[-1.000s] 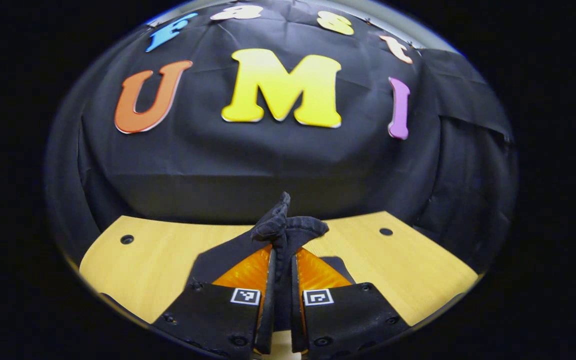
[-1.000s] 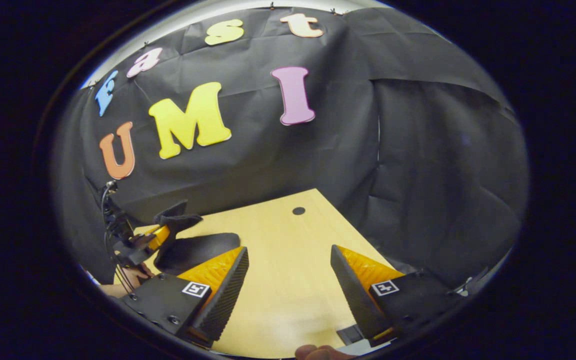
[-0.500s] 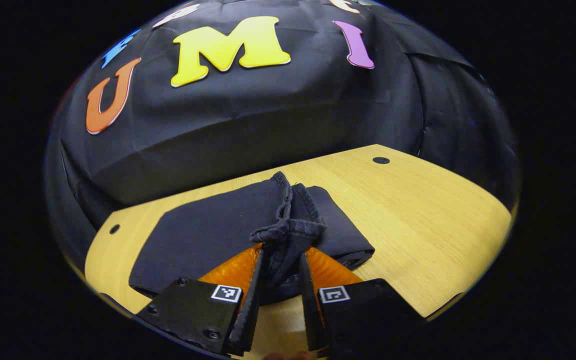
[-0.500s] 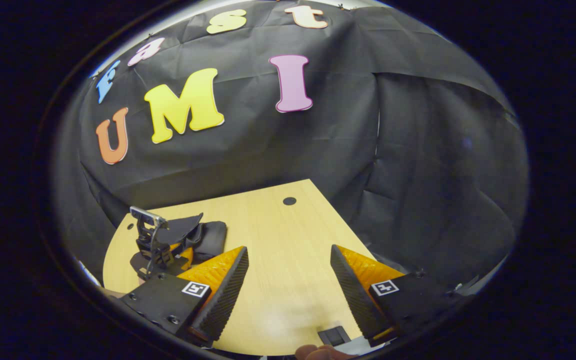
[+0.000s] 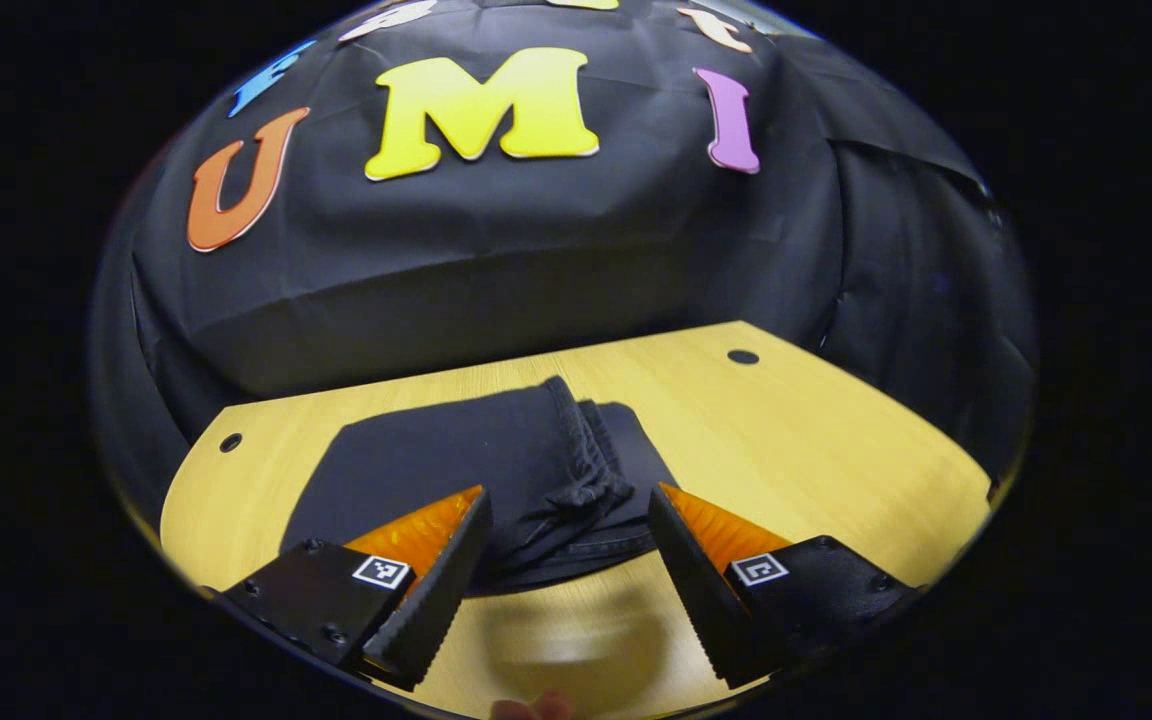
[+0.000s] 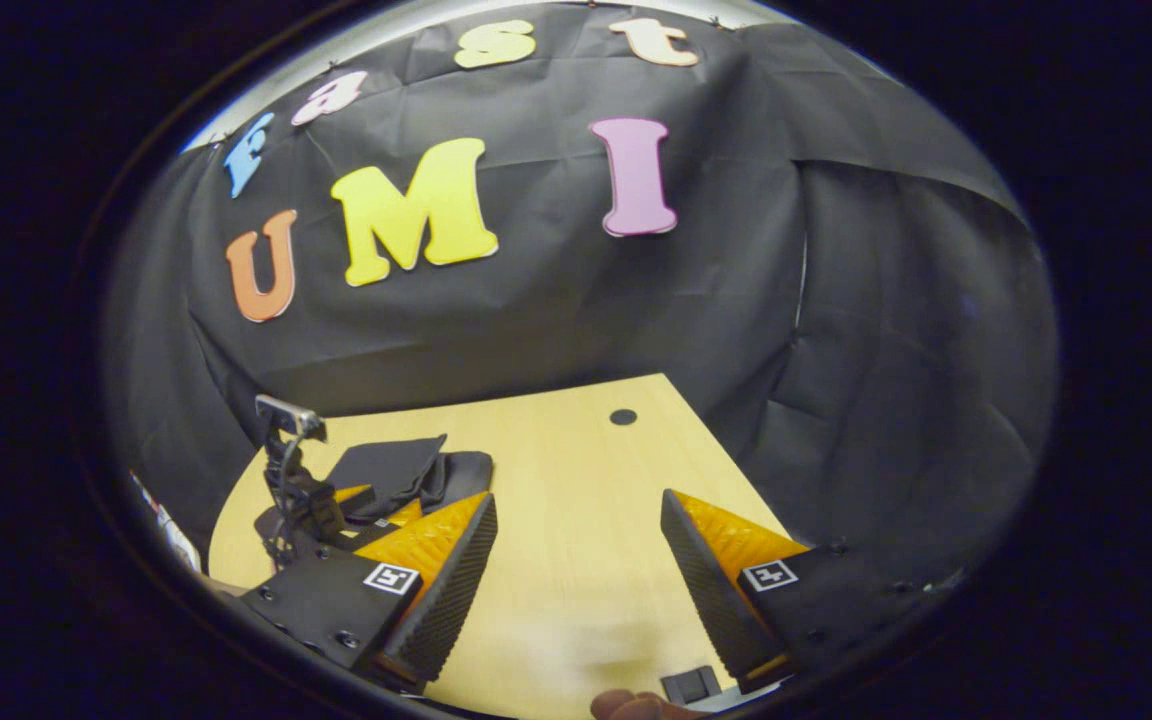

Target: Grasp the waist and the cuffs of the jeans and fold them to make the two legs overlap; first hold the waist and fold one-third of the jeans toward the cuffs, then hold the cuffs and fold the remaining one-third in the same direction to finish folding.

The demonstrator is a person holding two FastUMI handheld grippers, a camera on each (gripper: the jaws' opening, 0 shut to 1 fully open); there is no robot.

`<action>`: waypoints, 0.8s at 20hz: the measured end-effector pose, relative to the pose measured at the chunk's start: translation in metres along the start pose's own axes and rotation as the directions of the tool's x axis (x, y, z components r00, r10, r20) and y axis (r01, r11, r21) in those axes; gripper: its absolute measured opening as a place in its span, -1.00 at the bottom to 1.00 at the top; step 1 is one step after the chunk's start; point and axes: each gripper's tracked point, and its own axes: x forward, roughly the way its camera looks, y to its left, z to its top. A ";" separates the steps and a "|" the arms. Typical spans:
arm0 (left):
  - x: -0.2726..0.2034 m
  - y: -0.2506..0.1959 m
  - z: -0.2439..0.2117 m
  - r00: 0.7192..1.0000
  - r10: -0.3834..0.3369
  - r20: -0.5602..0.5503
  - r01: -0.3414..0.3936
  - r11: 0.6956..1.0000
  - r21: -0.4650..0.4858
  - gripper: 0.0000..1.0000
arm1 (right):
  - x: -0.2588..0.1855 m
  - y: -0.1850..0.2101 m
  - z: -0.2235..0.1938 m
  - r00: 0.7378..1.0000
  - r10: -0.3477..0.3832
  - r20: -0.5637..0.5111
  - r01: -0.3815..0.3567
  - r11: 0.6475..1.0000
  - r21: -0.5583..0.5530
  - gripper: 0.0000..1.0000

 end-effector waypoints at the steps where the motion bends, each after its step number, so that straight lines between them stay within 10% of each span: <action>1: -0.013 0.009 0.020 0.999 0.014 0.035 -0.013 1.000 -0.026 1.00 | 0.003 0.011 0.006 1.000 0.022 0.017 -0.021 1.000 -0.014 0.96; 9: -0.134 0.108 0.191 0.922 0.183 0.342 -0.161 0.983 -0.092 0.98 | 0.009 0.137 0.113 0.933 0.203 0.298 -0.185 0.979 -0.087 1.00; 16: -0.216 0.142 0.215 0.859 0.308 0.409 -0.252 0.950 -0.187 0.89 | -0.020 0.194 0.141 0.857 0.233 0.461 -0.174 0.971 -0.166 0.98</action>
